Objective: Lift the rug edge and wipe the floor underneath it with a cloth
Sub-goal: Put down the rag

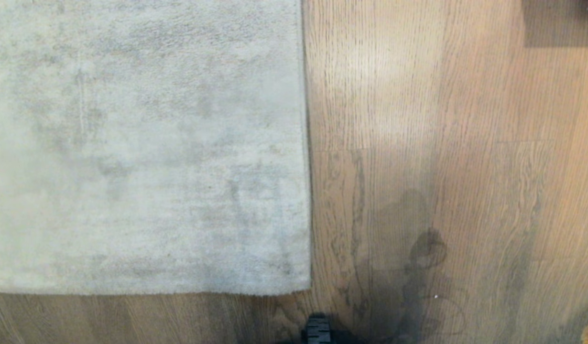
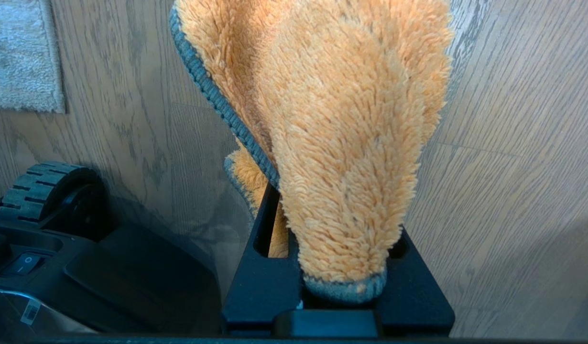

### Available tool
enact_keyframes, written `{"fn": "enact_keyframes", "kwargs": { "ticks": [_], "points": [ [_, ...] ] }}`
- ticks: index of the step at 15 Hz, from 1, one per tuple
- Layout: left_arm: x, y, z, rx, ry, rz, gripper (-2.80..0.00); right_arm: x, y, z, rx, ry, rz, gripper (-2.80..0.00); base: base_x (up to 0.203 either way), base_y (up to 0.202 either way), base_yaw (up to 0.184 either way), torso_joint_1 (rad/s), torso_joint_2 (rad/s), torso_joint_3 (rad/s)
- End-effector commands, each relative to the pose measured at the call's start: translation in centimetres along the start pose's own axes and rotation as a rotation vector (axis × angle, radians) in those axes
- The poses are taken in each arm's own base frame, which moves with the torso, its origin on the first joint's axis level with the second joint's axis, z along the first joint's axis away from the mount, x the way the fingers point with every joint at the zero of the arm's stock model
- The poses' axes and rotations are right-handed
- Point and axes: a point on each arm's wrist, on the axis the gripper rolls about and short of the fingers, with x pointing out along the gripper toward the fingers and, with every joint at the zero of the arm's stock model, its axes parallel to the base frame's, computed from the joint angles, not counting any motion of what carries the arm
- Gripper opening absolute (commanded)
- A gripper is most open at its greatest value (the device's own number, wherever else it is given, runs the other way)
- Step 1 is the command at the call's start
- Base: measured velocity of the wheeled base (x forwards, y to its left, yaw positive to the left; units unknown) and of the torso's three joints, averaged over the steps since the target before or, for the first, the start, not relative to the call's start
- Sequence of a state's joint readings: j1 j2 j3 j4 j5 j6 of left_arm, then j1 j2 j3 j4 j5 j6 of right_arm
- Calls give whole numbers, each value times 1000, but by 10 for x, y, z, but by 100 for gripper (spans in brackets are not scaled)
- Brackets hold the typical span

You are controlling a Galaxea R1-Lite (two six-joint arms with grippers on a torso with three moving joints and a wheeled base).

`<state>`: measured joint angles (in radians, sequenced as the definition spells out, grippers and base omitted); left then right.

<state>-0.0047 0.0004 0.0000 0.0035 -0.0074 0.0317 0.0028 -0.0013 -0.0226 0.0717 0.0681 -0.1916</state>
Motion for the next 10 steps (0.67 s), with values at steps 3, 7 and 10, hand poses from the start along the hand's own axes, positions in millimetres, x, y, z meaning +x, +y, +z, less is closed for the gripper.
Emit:
{"fn": "enact_keyframes", "kwargs": {
  "ticks": [3, 7, 10],
  "points": [
    [0, 0, 0, 1, -1, 0, -280, 0, 0, 0, -2, 1, 0, -280, 0, 0, 0, 0, 0, 0],
    [0, 0, 0, 1, -1, 0, -280, 0, 0, 0, -2, 1, 0, -280, 0, 0, 0, 0, 0, 0],
    [0, 0, 0, 1, -1, 0, -280, 0, 0, 0, -2, 1, 1, -280, 0, 0, 0, 0, 0, 0]
  ]
}}
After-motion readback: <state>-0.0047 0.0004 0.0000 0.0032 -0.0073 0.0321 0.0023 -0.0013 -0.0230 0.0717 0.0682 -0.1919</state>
